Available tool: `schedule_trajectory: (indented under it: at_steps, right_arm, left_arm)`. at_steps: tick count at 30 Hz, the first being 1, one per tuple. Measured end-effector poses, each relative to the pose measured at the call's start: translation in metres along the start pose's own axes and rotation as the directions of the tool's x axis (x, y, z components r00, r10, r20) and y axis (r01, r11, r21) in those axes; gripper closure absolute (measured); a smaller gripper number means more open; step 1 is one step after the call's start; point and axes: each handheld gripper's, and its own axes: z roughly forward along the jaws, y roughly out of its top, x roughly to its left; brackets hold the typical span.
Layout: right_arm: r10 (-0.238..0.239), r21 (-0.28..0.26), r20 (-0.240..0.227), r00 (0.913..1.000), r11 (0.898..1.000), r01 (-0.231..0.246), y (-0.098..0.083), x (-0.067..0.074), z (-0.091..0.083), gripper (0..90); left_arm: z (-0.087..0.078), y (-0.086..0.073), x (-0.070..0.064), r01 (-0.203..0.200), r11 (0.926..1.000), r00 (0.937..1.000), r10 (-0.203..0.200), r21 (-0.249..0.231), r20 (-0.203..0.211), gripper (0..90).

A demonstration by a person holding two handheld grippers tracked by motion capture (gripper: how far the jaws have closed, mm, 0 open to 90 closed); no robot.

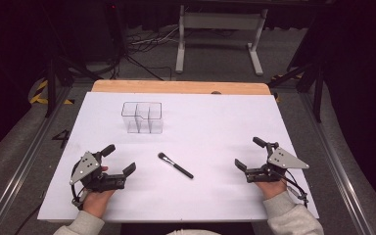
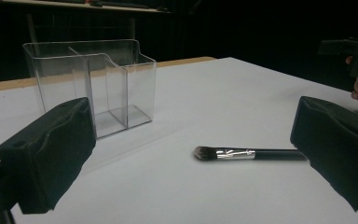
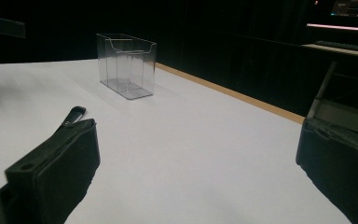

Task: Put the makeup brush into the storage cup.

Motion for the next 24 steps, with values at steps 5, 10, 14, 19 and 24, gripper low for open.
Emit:
schedule_trajectory:
  at_steps: [5,10,14,19,24]
  right_arm:
    - [0.004,0.02,0.002,1.0,1.0,-0.004,0.0013,-0.0009,-0.0001,0.1]
    - [0.009,0.016,0.003,1.0,1.0,-0.009,0.0022,-0.0011,-0.0009,0.1]
    - [0.008,0.006,0.001,1.0,1.0,-0.008,0.0027,-0.0009,-0.0016,0.1]
    - [0.011,0.007,0.001,0.9999,1.0,-0.011,0.0023,-0.0011,-0.002,0.1]
    - [0.015,0.011,-0.005,0.9999,1.0,-0.015,0.0025,-0.0012,-0.0018,0.1]
  left_arm:
    - [0.0001,0.0007,-0.0007,-0.001,1.0,1.0,0.001,-0.004,0.005,0.7]
    - [0.0006,0.0004,-0.0019,-0.012,0.9999,0.9999,0.012,0.005,0.008,0.8]
    - [0.0014,0.0006,-0.0024,-0.012,0.9999,0.9999,0.012,0.002,0.011,0.8]
    - [0.0022,0.0005,-0.0011,0.0,1.0,0.9999,0.0,0.005,0.014,0.8]
    - [0.002,0.0001,0.0,0.002,1.0,1.0,-0.002,0.008,0.01,0.8]
